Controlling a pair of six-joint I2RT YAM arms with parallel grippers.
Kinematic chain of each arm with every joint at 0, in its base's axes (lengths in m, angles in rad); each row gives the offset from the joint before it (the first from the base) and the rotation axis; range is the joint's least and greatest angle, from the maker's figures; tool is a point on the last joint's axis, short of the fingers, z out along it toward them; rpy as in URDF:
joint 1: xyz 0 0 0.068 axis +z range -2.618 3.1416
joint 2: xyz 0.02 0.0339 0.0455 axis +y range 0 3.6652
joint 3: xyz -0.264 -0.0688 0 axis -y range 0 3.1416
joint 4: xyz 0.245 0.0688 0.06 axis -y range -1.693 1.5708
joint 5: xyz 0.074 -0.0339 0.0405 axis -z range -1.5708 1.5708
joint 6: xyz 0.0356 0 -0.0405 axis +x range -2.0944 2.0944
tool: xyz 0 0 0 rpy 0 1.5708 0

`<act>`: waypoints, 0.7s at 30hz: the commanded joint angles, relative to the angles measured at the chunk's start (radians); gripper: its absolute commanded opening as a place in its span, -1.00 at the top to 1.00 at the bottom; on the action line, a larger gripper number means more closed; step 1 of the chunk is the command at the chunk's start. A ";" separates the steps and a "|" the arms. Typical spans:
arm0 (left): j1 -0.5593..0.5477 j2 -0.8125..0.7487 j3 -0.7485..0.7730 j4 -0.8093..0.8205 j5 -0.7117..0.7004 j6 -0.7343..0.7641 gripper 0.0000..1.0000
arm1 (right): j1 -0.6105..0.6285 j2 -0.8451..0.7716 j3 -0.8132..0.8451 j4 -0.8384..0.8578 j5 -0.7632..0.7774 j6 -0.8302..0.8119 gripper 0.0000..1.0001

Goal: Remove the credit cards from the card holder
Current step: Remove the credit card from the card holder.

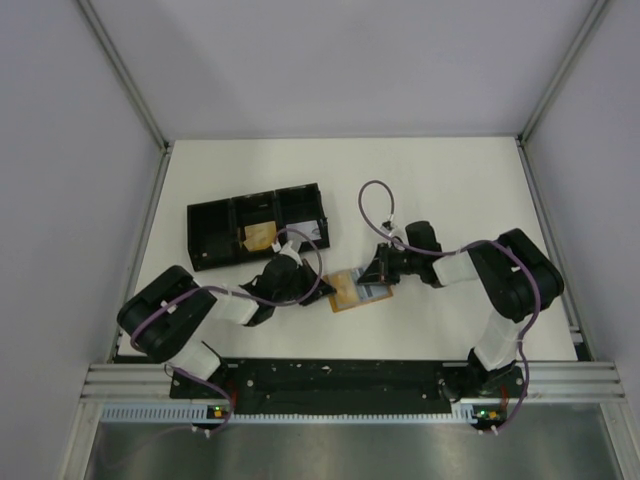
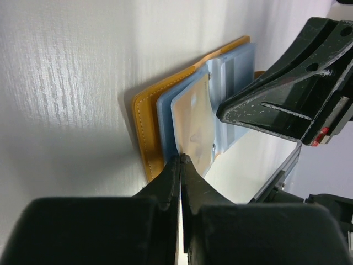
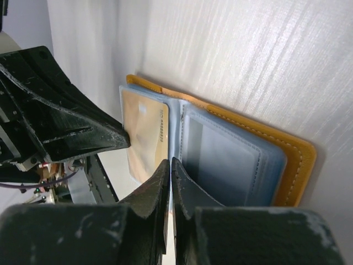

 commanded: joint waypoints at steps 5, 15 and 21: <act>0.006 0.052 -0.078 0.351 0.065 -0.053 1.00 | -0.007 0.014 -0.012 0.120 -0.068 0.025 0.74; 0.006 0.059 -0.139 0.561 0.048 -0.065 1.00 | -0.005 0.028 -0.010 0.115 -0.061 0.022 0.63; 0.008 0.072 -0.122 0.462 0.053 -0.068 1.00 | -0.004 0.026 -0.013 0.113 -0.054 0.017 0.55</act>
